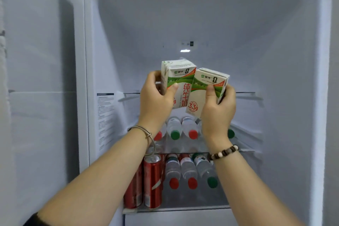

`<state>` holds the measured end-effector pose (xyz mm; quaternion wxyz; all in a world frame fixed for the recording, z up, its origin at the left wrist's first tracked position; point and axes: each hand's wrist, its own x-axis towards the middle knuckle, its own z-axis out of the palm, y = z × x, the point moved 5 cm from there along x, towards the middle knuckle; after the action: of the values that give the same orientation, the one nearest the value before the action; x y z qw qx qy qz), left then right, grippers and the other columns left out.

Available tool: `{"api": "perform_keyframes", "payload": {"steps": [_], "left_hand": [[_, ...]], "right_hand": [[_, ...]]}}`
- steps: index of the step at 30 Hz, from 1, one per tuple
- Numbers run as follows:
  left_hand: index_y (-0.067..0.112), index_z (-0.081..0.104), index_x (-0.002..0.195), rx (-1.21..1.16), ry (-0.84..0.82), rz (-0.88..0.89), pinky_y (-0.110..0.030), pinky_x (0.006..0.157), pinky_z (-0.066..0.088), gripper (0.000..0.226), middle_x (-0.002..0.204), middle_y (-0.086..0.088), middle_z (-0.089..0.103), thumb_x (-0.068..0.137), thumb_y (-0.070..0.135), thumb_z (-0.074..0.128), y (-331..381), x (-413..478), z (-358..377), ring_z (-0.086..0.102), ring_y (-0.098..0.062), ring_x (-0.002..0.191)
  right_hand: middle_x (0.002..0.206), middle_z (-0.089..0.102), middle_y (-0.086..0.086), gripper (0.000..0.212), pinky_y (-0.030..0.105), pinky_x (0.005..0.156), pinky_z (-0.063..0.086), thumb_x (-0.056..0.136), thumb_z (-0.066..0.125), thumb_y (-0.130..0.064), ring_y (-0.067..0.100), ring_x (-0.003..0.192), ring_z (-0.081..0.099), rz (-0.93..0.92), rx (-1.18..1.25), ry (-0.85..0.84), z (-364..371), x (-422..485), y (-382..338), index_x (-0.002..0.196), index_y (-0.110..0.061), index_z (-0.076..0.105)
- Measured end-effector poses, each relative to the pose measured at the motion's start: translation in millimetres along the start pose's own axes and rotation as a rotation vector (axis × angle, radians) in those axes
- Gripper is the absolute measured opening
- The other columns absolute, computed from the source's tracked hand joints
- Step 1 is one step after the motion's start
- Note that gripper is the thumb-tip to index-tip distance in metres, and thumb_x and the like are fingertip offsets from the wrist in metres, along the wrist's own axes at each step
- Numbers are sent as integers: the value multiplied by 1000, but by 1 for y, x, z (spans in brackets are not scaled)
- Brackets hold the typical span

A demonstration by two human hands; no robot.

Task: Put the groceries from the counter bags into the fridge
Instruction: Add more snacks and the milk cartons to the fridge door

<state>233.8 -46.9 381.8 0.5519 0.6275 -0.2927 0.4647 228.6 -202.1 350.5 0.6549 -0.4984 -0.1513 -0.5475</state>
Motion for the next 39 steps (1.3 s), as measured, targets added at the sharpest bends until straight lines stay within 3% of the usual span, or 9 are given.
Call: {"api": "perform_keyframes", "payload": {"steps": [4, 8, 14, 19, 22, 24, 29, 34, 39], "left_hand": [[18, 49, 101, -20, 15, 45, -9, 62, 50, 20, 92, 18, 56, 88, 15, 63, 14, 33, 1, 60, -1, 83], [21, 47, 106, -15, 64, -58, -10, 60, 48, 24, 95, 17, 54, 88, 20, 63, 3, 59, 0, 56, 1, 86], [15, 43, 101, 73, 32, -224, -10, 55, 38, 17, 96, 5, 52, 92, 14, 58, -31, 87, 4, 52, -11, 88], [8, 45, 110, 148, -105, -338, -19, 58, 46, 18, 101, 1, 56, 95, 14, 52, -65, 99, 13, 54, -14, 86], [6, 48, 112, 198, -118, -451, -27, 63, 49, 19, 104, -3, 61, 96, 15, 50, -92, 109, 15, 57, -17, 85], [3, 52, 111, 221, -131, -534, -23, 56, 48, 19, 104, -5, 64, 96, 15, 48, -108, 116, 16, 59, -18, 81], [9, 55, 86, 414, -318, -621, -19, 48, 44, 18, 90, -5, 63, 98, 15, 43, -124, 139, 23, 60, -17, 72], [5, 57, 99, 460, -446, -698, -34, 78, 56, 17, 97, -13, 67, 98, 17, 44, -143, 161, 25, 67, -28, 93], [7, 53, 84, 439, -404, -790, -34, 61, 49, 19, 75, -8, 62, 98, 17, 46, -169, 176, 35, 63, -26, 78]], "right_hand": [[93, 60, -10, 9, 13, 59, 51, 94, 54, -17, -3, 80, 63, -58, 21, -24, 16, 28, -19, 102, -15, 49], [93, 58, -13, 15, 11, 56, 49, 95, 53, -19, -7, 78, 60, -46, -34, -133, 41, 54, -18, 108, -13, 47], [87, 53, -9, 15, 21, 57, 45, 96, 51, -21, 4, 77, 54, 92, -211, -268, 73, 88, 16, 103, -12, 42], [98, 59, 2, 23, 25, 54, 46, 97, 47, -29, 21, 88, 61, 244, -366, -379, 86, 103, 59, 110, -10, 43], [105, 65, 8, 32, 23, 49, 46, 98, 43, -34, 20, 80, 65, 319, -480, -481, 96, 111, 78, 118, -9, 48], [102, 66, 6, 32, 22, 48, 46, 98, 43, -33, 15, 75, 64, 371, -531, -556, 103, 118, 86, 120, -9, 48], [102, 68, 9, 24, 47, 82, 54, 97, 48, -29, 26, 96, 64, 536, -597, -757, 112, 136, 98, 113, -13, 55], [107, 65, 17, 26, 59, 88, 49, 93, 57, -19, 36, 105, 60, 733, -506, -790, 116, 155, 108, 115, -5, 55], [111, 64, 15, 28, 56, 85, 49, 92, 57, -16, 35, 109, 58, 745, -521, -868, 136, 164, 125, 119, -6, 54]]}}
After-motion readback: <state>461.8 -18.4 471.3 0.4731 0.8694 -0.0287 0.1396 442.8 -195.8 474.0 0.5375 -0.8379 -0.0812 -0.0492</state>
